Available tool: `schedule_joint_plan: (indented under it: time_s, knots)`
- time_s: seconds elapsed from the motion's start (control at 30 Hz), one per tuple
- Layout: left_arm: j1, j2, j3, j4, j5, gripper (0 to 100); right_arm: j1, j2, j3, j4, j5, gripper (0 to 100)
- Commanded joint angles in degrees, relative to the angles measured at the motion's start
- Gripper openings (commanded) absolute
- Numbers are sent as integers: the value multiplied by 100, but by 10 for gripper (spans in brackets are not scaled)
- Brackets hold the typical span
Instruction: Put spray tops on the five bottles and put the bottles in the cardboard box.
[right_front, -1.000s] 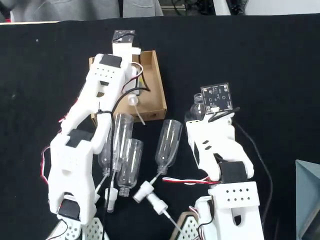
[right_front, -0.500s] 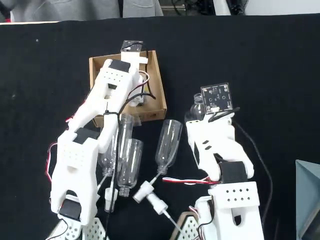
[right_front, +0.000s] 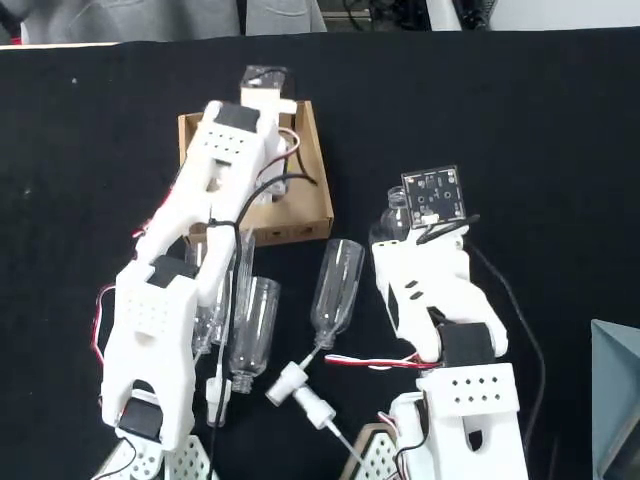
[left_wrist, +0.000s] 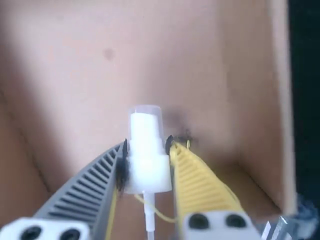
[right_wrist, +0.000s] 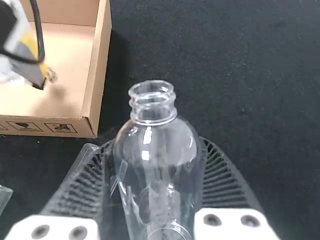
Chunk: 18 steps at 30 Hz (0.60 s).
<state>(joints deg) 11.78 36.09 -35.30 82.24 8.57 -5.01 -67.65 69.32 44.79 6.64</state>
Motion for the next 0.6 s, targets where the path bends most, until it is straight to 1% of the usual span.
schedule_joint_plan:
  time_s: [0.0, 0.27, 0.43, 0.57]
  knots:
    - [22, -167, -954, 651, 35, 57, 167, -110, 13, -185, 9, 113]
    - [-13, -193, -1332, 1301, -18, 57, 167, -110, 22, -185, 9, 113]
    - [-295, -193, -1824, 1829, -18, 57, 167, -110, 22, -185, 9, 113]
    - [-611, -193, -1851, 1855, -18, 57, 167, -92, 22, -185, -9, 113]
